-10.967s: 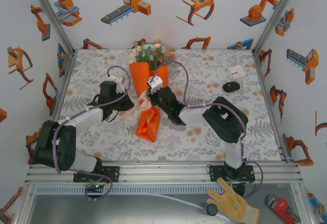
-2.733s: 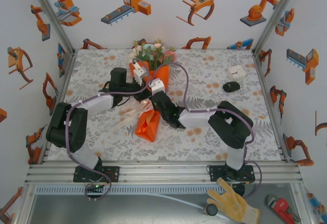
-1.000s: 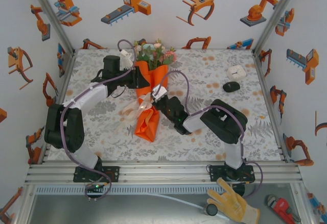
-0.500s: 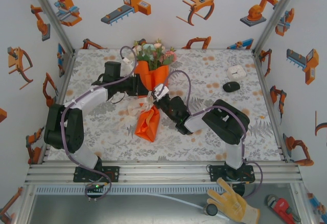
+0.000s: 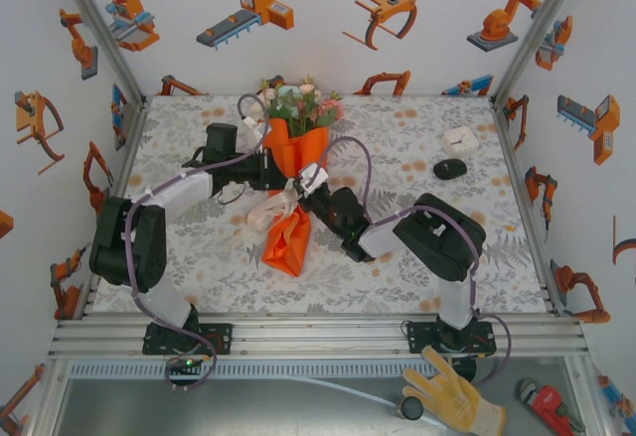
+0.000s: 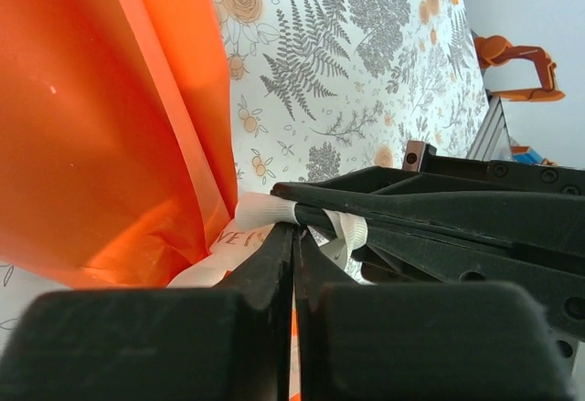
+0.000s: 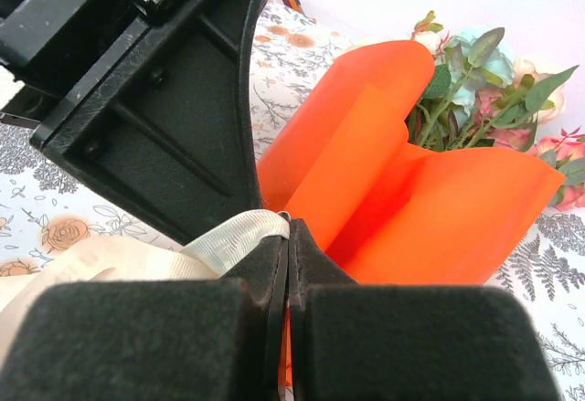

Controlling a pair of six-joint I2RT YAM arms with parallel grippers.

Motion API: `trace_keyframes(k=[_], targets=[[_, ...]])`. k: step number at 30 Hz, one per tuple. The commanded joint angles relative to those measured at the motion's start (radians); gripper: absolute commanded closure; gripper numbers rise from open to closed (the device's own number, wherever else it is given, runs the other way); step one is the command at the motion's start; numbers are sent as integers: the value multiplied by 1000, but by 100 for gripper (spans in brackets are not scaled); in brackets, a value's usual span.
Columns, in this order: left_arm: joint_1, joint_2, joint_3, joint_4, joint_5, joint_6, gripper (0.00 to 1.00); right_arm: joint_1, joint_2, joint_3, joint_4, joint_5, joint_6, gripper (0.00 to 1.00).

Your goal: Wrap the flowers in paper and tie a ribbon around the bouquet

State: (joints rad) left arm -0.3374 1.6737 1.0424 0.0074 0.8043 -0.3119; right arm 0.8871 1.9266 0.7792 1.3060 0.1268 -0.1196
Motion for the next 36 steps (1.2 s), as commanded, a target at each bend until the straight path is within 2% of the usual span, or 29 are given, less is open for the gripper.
trace_keyframes(k=[1, 5, 13, 17, 19, 22, 23, 25, 28, 32, 36], targets=[[6, 5, 9, 42, -3, 8, 100, 6, -21, -23, 49, -18, 29, 100], [10, -17, -8, 41, -30, 36, 100, 6, -41, -70, 48, 2, 45, 98], [9, -75, -53, 79, -122, 85, 100, 13, -72, -140, 22, -12, 81, 77], [-1, -76, -56, 100, -123, 98, 100, 16, -92, -160, -7, -45, 105, 73], [-5, -66, -51, 92, -107, 107, 100, 18, -112, -165, -44, -46, 121, 77], [-15, -44, -30, 58, -34, 139, 100, 18, -145, -164, -109, -27, 124, 92], [-16, -37, -21, 39, -9, 148, 98, 18, -149, -166, -111, -23, 120, 94], [-16, -19, 2, 14, 67, 158, 84, 17, -147, -163, -114, -10, 101, 95], [-26, 4, 36, -25, 105, 198, 76, 16, -134, -140, -118, 12, 69, 97], [-34, 59, 113, -165, 108, 295, 67, 16, -126, -112, -117, 51, 23, 97], [-36, 154, 224, -347, 187, 380, 65, 15, -129, -92, -117, 53, -1, 99]])
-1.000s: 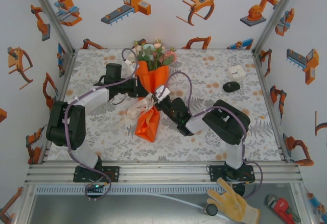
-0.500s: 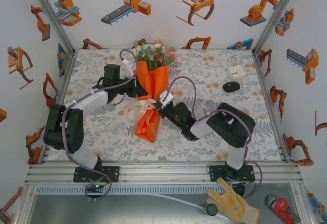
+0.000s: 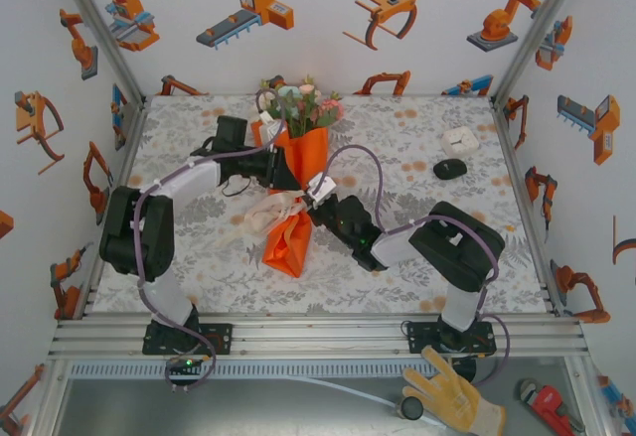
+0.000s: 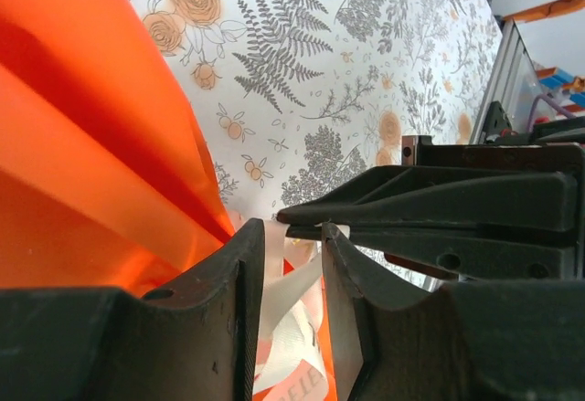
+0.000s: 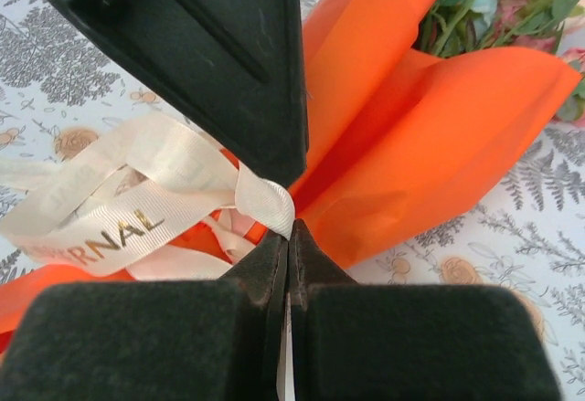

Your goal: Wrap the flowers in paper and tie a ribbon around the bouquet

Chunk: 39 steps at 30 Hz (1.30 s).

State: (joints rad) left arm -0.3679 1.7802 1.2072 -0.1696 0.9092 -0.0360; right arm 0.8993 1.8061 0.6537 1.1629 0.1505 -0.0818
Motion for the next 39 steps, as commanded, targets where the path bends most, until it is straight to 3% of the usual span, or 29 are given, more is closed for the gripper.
trace_keyframes(k=[1, 11, 14, 17, 26, 30, 36, 39], targets=[[-8, 59, 67, -180, 77, 105, 65, 2, -8, 38, 27, 24, -39, 99], [-17, 81, 65, -195, 52, 119, 64, 3, -5, 58, 12, 4, -35, 100], [-21, 96, 86, -250, 64, 161, 59, 3, -5, 57, 13, 10, -36, 100], [-23, 102, 107, -334, 77, 254, 67, -1, -6, 55, 13, 15, -36, 100], [21, 66, 84, -343, 113, 305, 65, -3, -14, 50, 9, 10, -36, 100], [17, 75, 92, -380, 139, 338, 62, -5, -17, 50, 8, 12, -36, 100], [-3, 100, 112, -369, 73, 310, 51, -5, -15, 63, -2, -7, -33, 100], [-2, 95, 104, -306, 29, 264, 50, -5, -14, 64, -3, -22, -30, 100]])
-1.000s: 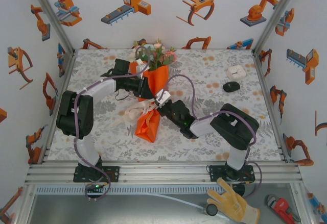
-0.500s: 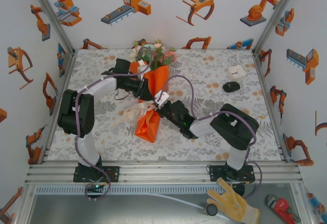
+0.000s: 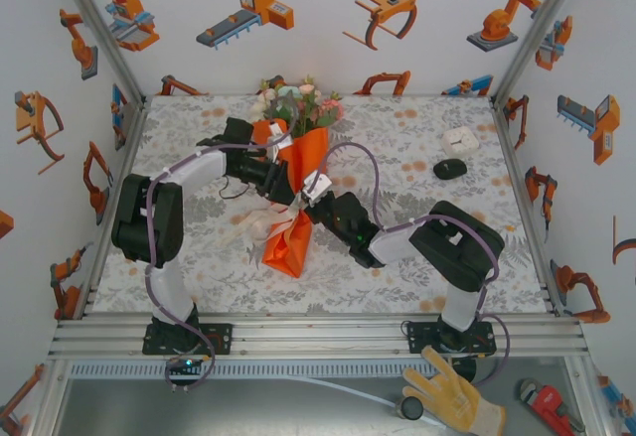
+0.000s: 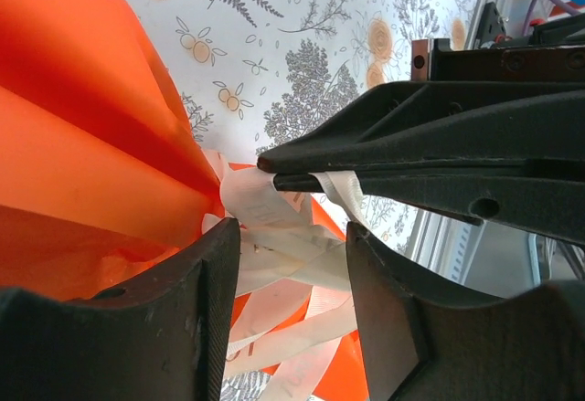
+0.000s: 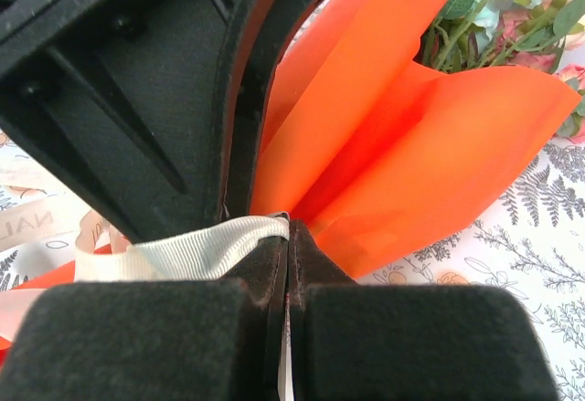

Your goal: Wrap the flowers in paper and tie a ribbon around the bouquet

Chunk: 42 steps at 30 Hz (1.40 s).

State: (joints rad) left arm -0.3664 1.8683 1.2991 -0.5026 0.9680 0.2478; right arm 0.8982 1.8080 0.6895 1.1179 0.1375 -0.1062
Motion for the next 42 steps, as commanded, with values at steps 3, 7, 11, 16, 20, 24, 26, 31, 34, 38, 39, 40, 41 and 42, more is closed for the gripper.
trace_keyframes(k=[3, 7, 11, 16, 20, 24, 26, 31, 34, 38, 39, 40, 41, 42], targets=[[-3, -12, -11, 118, -105, -84, 50, -4, -20, 28, 39, -15, -1, 100], [-3, -36, -49, 228, -150, -139, 51, -4, -22, 28, 32, -18, 1, 100], [-3, -35, -54, 248, -121, -148, 63, -3, -20, 30, 31, -15, 1, 100], [1, -45, -60, 237, -120, -140, 95, -4, -18, 32, 31, -11, 6, 100], [5, -65, -78, 272, -135, -155, 100, -4, -21, 19, 28, -14, 30, 89], [8, -116, -139, 389, -207, -201, 100, -2, -34, -26, 22, -26, 68, 85], [8, -143, -181, 462, -225, -214, 100, -1, -50, -59, 13, -65, 92, 79], [1, -164, -207, 517, -228, -208, 100, -2, -185, -64, -233, -129, 181, 65], [-5, -161, -207, 520, -228, -203, 100, -13, -300, -12, -460, -184, 235, 62], [-12, -155, -205, 520, -225, -200, 100, -92, -382, 140, -775, -308, 415, 59], [-14, -155, -207, 521, -224, -201, 100, -121, -370, 210, -891, -322, 483, 60], [-16, -154, -207, 522, -225, -200, 100, -150, -344, 276, -975, -372, 534, 63], [-17, -156, -209, 525, -220, -200, 100, -163, -315, 327, -1026, -384, 577, 66], [-20, -156, -210, 528, -216, -200, 100, -167, -296, 356, -1054, -368, 613, 66]])
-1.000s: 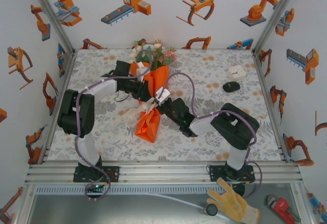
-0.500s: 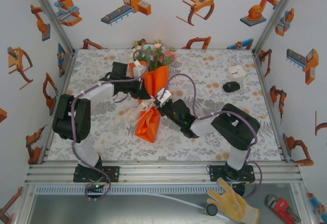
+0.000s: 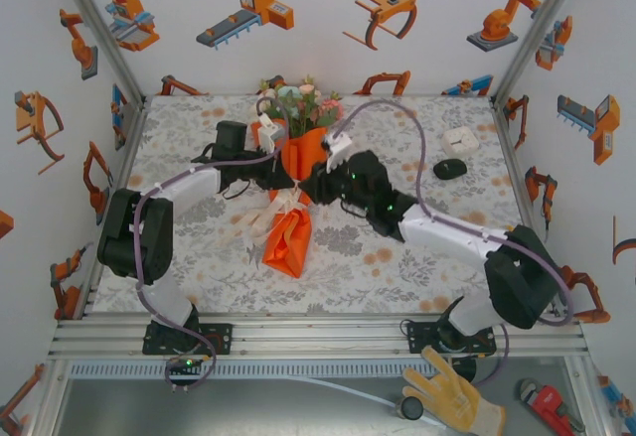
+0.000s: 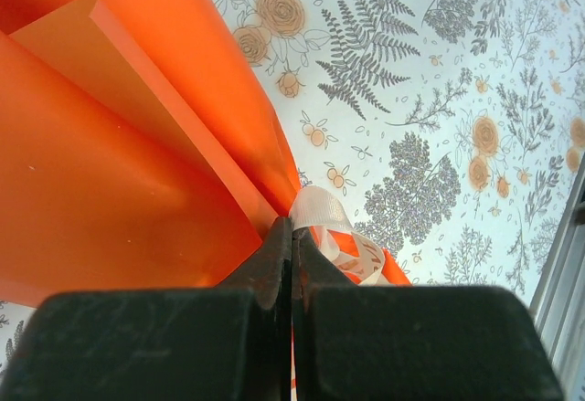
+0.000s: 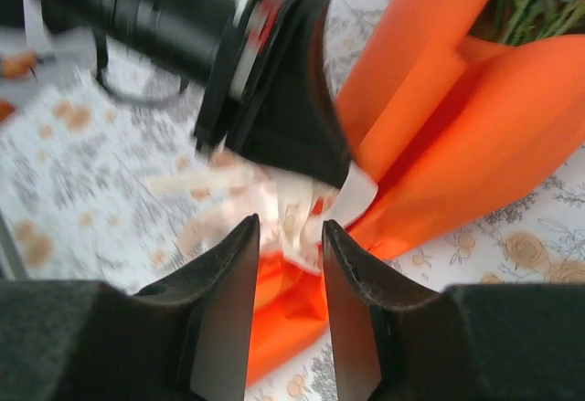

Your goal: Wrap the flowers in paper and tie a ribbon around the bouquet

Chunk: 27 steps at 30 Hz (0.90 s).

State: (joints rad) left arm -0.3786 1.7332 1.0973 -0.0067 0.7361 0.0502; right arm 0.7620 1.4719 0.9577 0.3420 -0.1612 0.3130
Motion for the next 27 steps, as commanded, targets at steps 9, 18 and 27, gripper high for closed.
trace_keyframes(k=[9, 18, 27], targets=[[-16, -33, -15, 28, 43, 40, 100, -58, 202, 243, -333, -132, 271, 64], [-21, -44, -16, 10, 74, 87, 100, -59, 292, 311, -386, -81, 249, 63], [-29, -50, -13, -15, 90, 123, 100, -59, 283, 315, -420, 4, 107, 61]])
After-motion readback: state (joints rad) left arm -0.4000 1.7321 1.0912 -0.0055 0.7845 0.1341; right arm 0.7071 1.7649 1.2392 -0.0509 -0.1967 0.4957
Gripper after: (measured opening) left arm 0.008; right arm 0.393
